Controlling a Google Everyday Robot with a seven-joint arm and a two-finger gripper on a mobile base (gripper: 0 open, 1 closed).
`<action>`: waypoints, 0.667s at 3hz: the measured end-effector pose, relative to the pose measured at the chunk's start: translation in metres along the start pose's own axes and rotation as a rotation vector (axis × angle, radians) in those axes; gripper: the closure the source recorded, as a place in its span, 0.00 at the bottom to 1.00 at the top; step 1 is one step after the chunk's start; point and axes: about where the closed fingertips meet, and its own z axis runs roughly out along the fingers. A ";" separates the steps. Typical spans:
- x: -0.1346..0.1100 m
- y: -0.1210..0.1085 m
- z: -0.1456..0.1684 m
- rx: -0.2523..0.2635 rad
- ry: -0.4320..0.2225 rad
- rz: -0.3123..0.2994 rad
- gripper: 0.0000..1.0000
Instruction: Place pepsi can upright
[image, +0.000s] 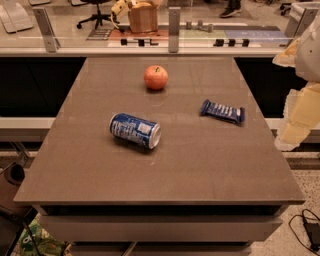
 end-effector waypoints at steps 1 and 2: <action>0.000 0.000 0.000 0.000 0.000 0.000 0.00; -0.008 -0.003 -0.002 0.008 -0.012 0.021 0.00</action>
Offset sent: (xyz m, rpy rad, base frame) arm 0.0109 0.0159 0.0048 0.0407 0.0017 -0.0440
